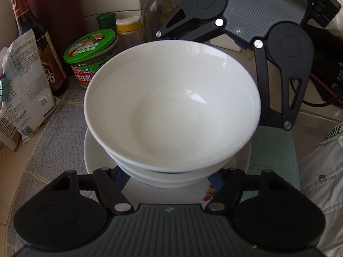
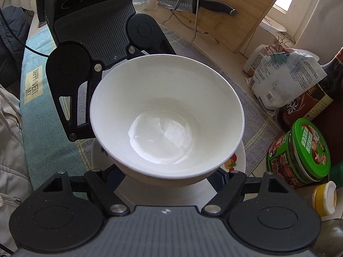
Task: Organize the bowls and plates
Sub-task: 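Carry the bowl stack with both tools onto the white flowered plate stack, then open both tools to release the bowls on the plates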
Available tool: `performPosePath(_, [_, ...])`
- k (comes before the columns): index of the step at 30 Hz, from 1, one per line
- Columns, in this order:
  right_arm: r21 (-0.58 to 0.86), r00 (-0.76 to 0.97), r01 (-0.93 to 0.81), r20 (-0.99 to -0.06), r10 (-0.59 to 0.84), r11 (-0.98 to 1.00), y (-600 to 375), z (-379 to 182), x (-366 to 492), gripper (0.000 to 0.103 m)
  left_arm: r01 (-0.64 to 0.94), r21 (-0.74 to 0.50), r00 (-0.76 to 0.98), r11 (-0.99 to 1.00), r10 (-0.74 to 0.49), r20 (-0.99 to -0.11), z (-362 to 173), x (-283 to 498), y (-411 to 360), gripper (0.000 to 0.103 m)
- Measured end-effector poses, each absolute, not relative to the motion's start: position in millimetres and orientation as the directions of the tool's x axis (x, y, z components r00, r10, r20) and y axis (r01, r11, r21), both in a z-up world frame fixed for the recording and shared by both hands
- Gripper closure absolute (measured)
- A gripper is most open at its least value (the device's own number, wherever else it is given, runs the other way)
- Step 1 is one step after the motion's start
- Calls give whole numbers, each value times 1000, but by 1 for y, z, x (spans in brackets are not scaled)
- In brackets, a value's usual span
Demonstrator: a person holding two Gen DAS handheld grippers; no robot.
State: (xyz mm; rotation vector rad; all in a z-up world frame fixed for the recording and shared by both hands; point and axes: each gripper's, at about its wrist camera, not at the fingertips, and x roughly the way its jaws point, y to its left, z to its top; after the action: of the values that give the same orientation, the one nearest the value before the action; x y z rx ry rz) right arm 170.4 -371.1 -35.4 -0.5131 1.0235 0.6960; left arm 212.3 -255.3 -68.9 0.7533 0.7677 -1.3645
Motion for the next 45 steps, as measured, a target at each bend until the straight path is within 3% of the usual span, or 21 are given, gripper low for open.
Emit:
performPosePath(17, [-33, 342, -713, -889, 306, 700, -381, -41, 173, 19, 997, 40, 68, 64, -546, -835, -75, 216, -257, 30])
performPosePath(20, [-33, 346, -711, -886, 308, 703, -381, -42, 173, 14, 996, 58, 86, 69, -558, -826, -76, 214, -253, 30])
performPosePath(23, [-19, 349, -706, -879, 325, 708, -381, -42, 172, 3, 995, 65, 99, 80, -569, -816, -74, 212, -250, 15])
performPosePath(31, [-56, 388, -700, -867, 313, 712, -383, -36, 163, 0, 981, 76, 167, 177, -585, -793, -64, 207, -224, 12])
performPosePath(37, [-86, 419, -677, -861, 287, 731, -385, -27, 153, 0, 949, 66, 259, 307, -646, -718, -40, 191, -195, 7])
performPosePath(40, [-119, 461, -620, -855, 237, 776, -381, -17, 145, 0, 928, 81, 326, 363, -687, -650, -27, 180, -181, 1])
performPosePath(45, [-168, 521, -486, -843, 130, 858, -366, -6, 126, 0, 890, 151, 437, 431, -708, -555, -18, 156, -158, 1])
